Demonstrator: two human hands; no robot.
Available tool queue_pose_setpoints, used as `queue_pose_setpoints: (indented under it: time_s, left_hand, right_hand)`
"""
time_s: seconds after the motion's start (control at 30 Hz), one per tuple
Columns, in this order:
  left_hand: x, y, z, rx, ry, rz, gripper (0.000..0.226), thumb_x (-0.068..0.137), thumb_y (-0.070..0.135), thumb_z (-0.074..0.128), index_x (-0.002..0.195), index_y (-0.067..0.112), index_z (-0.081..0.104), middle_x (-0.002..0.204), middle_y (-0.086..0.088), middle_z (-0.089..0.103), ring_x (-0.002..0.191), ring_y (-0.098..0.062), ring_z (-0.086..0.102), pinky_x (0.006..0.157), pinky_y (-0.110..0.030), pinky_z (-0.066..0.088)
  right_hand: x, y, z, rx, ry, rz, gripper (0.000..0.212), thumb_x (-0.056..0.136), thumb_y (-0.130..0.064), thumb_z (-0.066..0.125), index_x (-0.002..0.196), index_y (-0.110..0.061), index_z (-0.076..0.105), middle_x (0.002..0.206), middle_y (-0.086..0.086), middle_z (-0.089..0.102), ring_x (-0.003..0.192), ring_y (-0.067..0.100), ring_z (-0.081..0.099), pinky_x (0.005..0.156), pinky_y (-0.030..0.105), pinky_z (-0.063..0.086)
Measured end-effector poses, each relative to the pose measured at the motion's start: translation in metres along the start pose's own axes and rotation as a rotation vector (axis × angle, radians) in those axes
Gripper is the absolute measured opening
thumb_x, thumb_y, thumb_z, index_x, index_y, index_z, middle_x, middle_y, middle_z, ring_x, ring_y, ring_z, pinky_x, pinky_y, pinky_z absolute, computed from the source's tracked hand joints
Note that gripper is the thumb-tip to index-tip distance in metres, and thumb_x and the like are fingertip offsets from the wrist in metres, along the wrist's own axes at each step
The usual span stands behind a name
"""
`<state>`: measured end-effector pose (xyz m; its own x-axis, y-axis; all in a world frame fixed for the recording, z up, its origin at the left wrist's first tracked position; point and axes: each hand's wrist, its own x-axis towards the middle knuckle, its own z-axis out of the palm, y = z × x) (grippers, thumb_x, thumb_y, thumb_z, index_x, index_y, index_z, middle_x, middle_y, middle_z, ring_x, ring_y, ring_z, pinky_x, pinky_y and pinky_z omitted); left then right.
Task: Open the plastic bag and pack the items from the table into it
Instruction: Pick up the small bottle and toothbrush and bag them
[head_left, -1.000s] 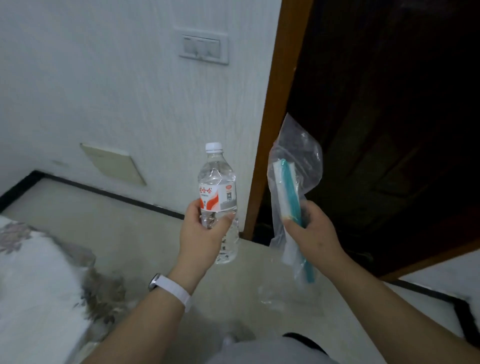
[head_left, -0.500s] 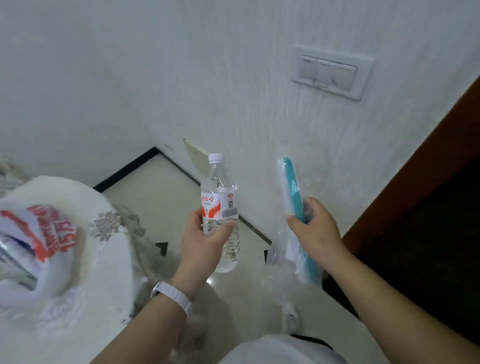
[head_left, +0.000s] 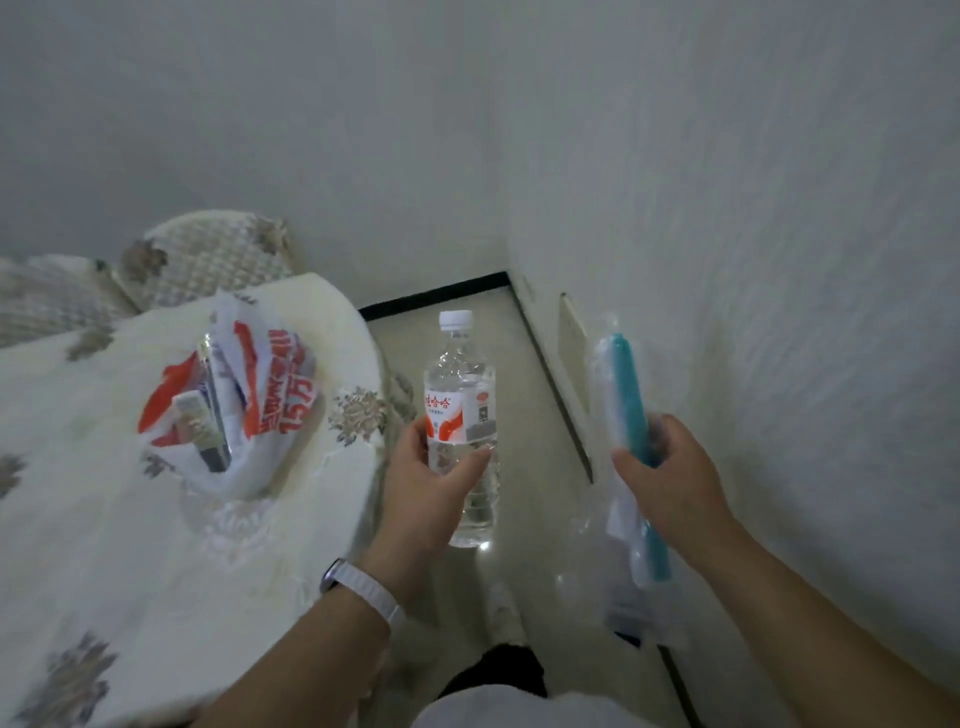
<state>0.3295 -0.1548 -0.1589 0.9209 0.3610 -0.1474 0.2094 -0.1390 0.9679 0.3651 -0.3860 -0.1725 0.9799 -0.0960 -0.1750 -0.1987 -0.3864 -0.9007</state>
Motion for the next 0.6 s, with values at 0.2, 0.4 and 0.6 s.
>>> queue_pose_setpoints:
  time_s: [0.2,0.4,0.6]
  left_hand:
    - [0.085,-0.012,-0.021,-0.028,0.131,-0.022,0.040,0.080,0.017,0.080,0.107,0.033,0.056,0.103,0.006,0.070,0.087,-0.010,0.071,0.068,-0.023,0.057]
    - [0.189,-0.008,-0.044,-0.111,0.256,-0.054,0.045,0.078,0.024,0.081,0.116,0.024,0.058,0.103,0.006,0.071,0.085,-0.007,0.072,0.075,-0.032,0.060]
    - [0.272,0.002,-0.085,-0.153,0.348,-0.040,0.044,0.080,0.025,0.079,0.118,0.023,0.056,0.105,0.004,0.070,0.086,-0.009,0.072,0.073,-0.032,0.060]
  right_hand:
    - [0.089,-0.031,0.051,-0.123,-0.124,-0.047,0.025,0.089,-0.018,0.065,0.110,-0.025,0.053,0.092,-0.009,0.060,0.079,0.008,0.061,0.062,0.021,0.048]
    - [0.188,-0.094,0.103,-0.255,-0.175,-0.148,0.025,0.089,-0.018,0.065,0.109,-0.025,0.052,0.094,-0.005,0.059,0.081,0.007,0.059,0.061,0.022,0.046]
    - [0.265,-0.152,0.170,-0.222,-0.273,-0.234,0.025,0.089,-0.019,0.064,0.112,-0.024,0.053,0.095,-0.007,0.058,0.082,0.007,0.060,0.062,0.022,0.047]
